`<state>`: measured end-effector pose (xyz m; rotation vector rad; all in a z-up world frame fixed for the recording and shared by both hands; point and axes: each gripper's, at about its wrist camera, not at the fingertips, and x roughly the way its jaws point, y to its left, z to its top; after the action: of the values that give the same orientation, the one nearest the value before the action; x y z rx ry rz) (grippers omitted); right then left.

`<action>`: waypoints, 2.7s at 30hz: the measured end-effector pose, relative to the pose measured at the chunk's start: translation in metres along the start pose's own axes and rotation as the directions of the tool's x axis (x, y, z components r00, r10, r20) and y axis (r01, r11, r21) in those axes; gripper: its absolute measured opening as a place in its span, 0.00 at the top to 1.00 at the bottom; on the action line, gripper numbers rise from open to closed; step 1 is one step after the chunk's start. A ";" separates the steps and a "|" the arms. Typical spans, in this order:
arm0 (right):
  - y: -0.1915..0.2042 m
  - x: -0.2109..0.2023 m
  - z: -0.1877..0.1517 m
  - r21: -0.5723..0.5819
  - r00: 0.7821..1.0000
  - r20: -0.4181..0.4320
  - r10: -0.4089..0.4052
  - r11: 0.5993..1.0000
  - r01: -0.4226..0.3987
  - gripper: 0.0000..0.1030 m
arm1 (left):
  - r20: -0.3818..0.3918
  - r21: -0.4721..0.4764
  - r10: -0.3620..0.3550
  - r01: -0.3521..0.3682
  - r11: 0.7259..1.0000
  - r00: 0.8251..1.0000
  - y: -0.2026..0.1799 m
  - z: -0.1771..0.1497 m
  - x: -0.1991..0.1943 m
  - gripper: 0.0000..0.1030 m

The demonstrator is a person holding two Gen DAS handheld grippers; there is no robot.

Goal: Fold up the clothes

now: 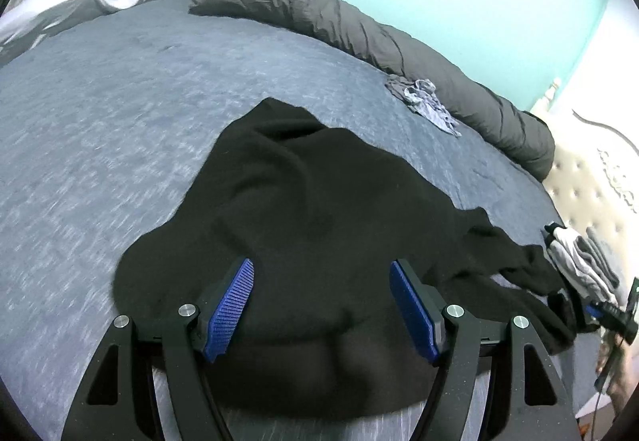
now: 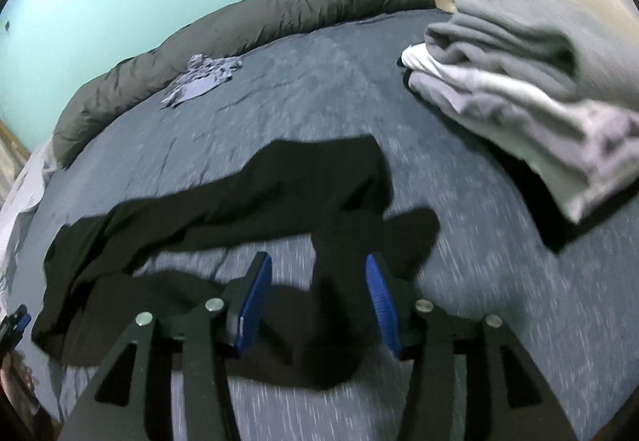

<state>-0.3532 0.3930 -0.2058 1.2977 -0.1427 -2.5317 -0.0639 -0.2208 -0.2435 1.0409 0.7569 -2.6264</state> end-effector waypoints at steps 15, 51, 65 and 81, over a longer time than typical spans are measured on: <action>-0.002 -0.078 -0.061 -0.065 0.998 0.000 0.062 0.996 -0.062 0.44 | 0.005 0.067 0.040 -0.040 0.997 0.999 0.004 -0.012 -0.092 0.28; -0.005 -0.008 -0.057 -0.033 0.993 -0.092 0.072 0.997 -0.076 0.40 | -0.131 0.043 0.072 -0.067 0.997 0.989 0.037 -0.020 -0.027 0.17; -0.004 0.015 -0.067 -0.026 0.989 -0.121 0.080 0.996 -0.084 0.40 | -0.208 0.032 0.050 -0.044 0.999 0.977 0.046 -0.039 0.015 0.34; -0.032 0.029 -0.060 0.099 0.994 -0.099 0.048 0.994 -0.038 0.38 | -0.217 -0.051 0.002 -0.013 0.999 0.976 0.062 -0.047 0.031 0.85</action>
<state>-0.3275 0.4174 -0.2706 1.4407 -0.2711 -2.4443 -0.0357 -0.2484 -0.3179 1.3277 0.8591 -2.4988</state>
